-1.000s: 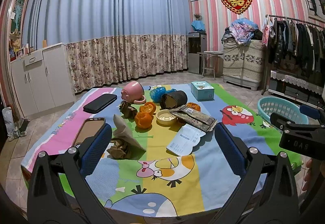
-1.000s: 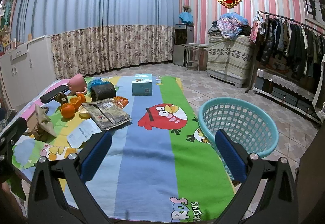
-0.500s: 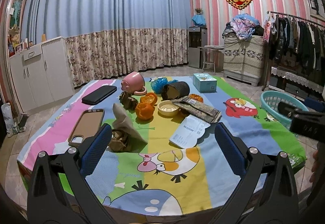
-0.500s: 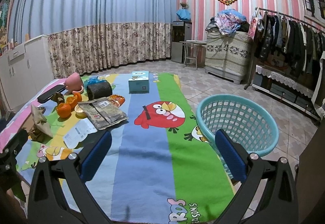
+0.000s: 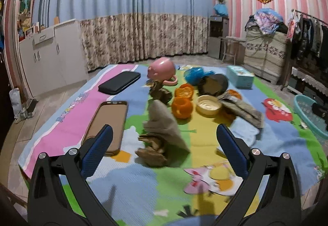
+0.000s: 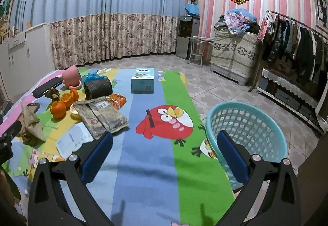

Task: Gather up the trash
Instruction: 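Reach the right gripper to the grey snack packet and grasp it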

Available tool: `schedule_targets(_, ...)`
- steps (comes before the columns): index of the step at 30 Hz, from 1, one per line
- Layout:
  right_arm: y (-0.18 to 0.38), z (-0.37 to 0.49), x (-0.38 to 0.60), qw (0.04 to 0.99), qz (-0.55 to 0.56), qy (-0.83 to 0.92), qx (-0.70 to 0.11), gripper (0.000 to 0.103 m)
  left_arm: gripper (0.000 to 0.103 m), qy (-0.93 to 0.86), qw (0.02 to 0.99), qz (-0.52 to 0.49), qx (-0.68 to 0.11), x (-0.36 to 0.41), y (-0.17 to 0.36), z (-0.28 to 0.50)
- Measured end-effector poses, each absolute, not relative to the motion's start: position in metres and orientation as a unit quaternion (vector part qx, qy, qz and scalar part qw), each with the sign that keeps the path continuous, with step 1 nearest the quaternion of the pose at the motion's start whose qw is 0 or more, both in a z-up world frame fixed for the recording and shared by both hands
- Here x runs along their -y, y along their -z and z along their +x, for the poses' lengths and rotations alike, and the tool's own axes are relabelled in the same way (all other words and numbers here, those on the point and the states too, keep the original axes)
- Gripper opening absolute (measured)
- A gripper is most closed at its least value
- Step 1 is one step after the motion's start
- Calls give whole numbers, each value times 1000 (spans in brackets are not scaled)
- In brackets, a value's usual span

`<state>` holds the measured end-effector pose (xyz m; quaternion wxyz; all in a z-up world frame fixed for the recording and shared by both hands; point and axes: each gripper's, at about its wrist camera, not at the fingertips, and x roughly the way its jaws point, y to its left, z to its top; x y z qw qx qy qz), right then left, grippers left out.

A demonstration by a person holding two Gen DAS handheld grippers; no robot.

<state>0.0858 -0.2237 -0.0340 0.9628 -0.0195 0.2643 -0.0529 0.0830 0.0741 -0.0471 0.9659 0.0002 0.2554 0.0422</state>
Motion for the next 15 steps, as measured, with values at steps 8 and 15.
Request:
schedule_targets(8,41,132,215,951,-25,41,-304,99,98,-48,956,-7,-290,-89,56,124)
schedule_targets(15,46,163,195,945,-44,17,-325,99,91,-44,951,33,-304,-76,61,139)
